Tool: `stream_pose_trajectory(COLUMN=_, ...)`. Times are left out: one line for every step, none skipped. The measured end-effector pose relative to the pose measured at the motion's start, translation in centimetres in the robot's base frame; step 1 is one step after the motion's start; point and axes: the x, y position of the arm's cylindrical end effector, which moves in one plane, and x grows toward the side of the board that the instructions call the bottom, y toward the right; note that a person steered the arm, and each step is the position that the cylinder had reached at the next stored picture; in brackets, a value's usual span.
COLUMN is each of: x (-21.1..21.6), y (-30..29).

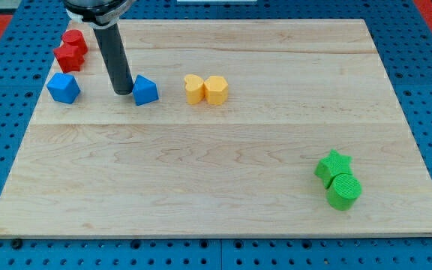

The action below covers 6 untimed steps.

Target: Move your arm towards the blue cube

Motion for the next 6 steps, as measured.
stream_pose_trajectory(x=0.0, y=2.4)
stream_pose_trajectory(x=0.0, y=2.3)
stream_pose_trajectory(x=0.5, y=-4.6)
stream_pose_trajectory(x=4.1, y=-7.2)
stream_pose_trajectory(x=5.2, y=-11.4)
stream_pose_trajectory(x=3.1, y=-15.7)
